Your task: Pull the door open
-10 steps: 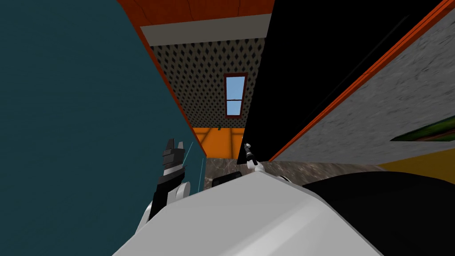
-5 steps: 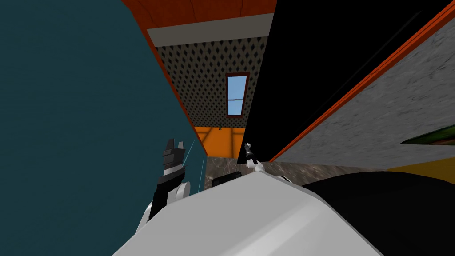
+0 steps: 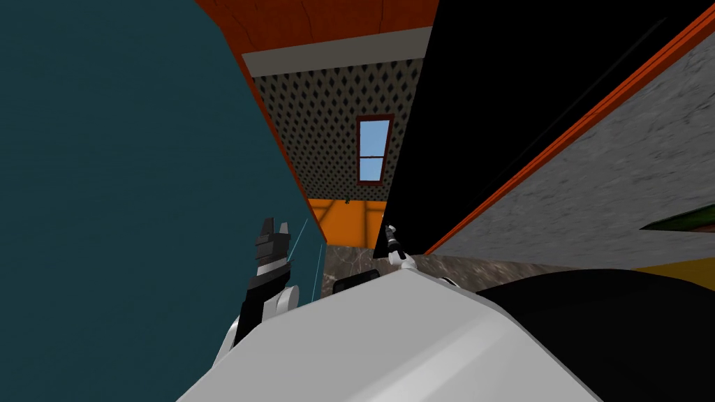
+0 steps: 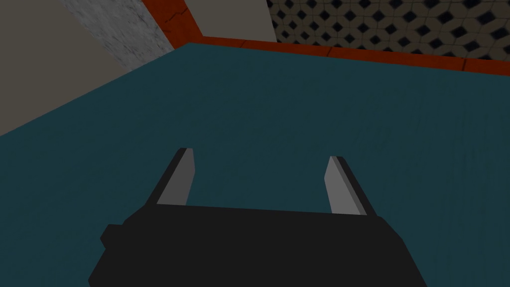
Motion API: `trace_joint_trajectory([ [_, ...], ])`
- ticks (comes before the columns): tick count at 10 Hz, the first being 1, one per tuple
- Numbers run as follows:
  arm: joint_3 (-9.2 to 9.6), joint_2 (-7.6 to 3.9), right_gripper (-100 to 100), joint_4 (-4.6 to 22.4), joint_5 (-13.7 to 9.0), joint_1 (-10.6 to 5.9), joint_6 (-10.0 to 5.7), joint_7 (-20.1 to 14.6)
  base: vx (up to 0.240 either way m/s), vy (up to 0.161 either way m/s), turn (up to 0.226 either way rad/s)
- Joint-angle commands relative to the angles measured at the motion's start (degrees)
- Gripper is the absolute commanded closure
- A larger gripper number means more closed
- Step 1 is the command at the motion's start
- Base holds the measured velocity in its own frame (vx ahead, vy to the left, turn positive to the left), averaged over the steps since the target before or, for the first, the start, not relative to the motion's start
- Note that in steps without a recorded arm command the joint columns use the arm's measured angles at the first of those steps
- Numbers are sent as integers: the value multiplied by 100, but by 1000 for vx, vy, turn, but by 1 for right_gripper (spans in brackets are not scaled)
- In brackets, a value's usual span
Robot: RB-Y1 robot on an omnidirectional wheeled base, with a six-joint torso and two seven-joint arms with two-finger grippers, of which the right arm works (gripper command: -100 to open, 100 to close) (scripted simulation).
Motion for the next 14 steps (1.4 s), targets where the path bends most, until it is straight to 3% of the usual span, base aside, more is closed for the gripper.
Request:
trace_joint_trajectory([
  [1, -88, -142, 100, 122, -82, -4, 16, -229, -39, -18, 28],
  [3, -48, -164, 100, 222, -142, -5, -21, -467, -51, -14, 64],
  [10, -48, -164, 100, 133, -142, -5, -21, -467, -1, 5, -7],
  [11, -9, -187, 100, 145, -201, -5, -57, -704, -32, -8, 70],
  [14, 30, -209, 100, 156, -261, -5, -94, -941, -39, -17, 61],
])
